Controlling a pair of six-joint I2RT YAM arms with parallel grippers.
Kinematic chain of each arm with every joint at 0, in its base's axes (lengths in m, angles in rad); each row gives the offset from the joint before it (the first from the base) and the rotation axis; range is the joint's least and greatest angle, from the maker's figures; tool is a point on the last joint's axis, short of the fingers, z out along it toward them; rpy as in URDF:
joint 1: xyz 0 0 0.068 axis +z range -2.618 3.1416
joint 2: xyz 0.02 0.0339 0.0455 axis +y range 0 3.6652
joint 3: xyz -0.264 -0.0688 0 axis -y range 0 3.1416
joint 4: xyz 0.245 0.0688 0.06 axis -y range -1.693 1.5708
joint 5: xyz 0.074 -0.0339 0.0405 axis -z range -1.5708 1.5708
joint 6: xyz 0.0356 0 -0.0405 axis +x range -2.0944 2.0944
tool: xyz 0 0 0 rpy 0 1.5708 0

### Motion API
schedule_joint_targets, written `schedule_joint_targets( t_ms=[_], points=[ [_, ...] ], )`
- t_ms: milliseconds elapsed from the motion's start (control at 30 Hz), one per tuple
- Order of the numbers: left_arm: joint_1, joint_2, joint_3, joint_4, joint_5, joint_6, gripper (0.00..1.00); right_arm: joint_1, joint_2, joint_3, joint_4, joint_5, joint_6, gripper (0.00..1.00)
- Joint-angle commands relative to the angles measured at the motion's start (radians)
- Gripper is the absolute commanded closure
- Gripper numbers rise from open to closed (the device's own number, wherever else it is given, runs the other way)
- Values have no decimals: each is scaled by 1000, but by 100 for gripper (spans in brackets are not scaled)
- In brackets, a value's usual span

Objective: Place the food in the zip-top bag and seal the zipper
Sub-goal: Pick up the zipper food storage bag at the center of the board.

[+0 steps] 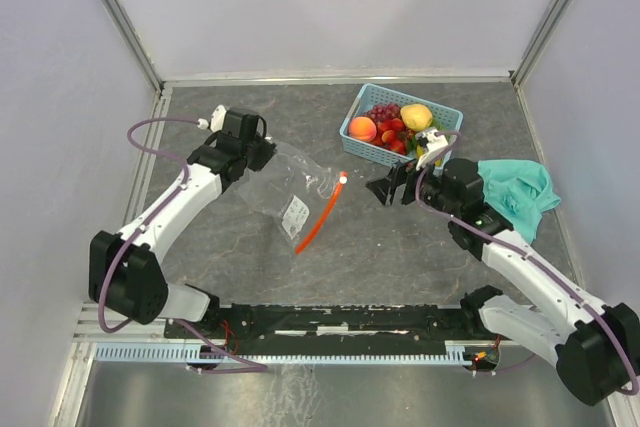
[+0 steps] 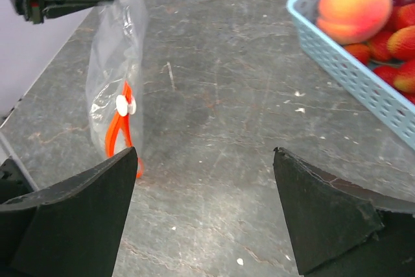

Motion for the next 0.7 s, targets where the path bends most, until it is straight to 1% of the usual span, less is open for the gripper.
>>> schedule_joint_targets(
  t_ms=[0, 133, 267, 400, 567, 667],
  points=[
    [30, -48, 8, 65, 64, -120, 97, 51, 44, -27, 211, -61, 22, 7],
    [48, -62, -1, 72, 70, -152, 97, 127, 103, -74, 363, -60, -22, 14],
    [53, -69, 1, 75, 67, -162, 97, 178, 168, -126, 530, -29, -35, 17],
    [56, -70, -2, 76, 74, -171, 97, 209, 232, -133, 583, -14, -65, 22],
    [59, -77, -6, 79, 80, -175, 97, 223, 333, -128, 687, -20, -49, 34],
    [61, -78, -11, 80, 79, -179, 97, 232, 370, -121, 723, -31, -40, 37]
  ],
)
